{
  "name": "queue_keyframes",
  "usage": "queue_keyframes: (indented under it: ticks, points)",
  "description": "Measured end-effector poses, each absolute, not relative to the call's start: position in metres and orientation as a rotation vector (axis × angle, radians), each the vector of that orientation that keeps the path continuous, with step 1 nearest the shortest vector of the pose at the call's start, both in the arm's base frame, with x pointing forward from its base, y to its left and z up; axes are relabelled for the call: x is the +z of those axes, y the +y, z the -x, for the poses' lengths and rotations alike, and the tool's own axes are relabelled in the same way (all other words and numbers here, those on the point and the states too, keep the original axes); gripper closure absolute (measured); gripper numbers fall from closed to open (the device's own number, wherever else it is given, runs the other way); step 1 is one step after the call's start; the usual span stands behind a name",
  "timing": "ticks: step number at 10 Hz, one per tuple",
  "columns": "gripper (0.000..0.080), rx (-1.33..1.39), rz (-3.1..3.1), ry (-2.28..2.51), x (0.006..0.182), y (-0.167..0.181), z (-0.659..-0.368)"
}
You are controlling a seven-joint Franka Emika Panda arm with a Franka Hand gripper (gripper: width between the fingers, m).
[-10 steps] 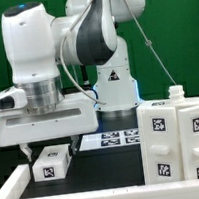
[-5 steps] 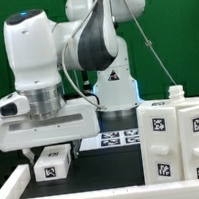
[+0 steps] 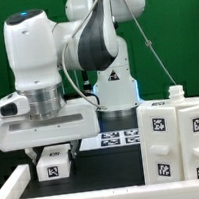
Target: Assemble cabinet
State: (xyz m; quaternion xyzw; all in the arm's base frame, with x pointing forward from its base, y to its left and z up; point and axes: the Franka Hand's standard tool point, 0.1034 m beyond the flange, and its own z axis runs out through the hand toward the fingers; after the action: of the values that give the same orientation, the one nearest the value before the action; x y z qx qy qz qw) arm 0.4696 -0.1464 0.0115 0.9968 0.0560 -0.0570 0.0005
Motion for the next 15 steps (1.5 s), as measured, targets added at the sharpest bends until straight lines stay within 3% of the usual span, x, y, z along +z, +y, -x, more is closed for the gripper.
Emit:
queue_keyframes:
  ticks: [2,7,8,13,15]
  points:
    - [0.0245,-0.186,-3.133,0.162,0.014,-0.144,-0.472]
    - [0.0245,-0.226,-3.197,-0.023,0.108,-0.089,-0.523]
    - [0.0245,-0.209,-3.194,-0.012,0.114,-0.083,-0.532]
    - [0.0245,-0.224,-3.190,-0.019,0.108,-0.083,-0.528]
    - [0.0245,-0.210,-3.166,-0.145,0.144,-0.041,-0.554]
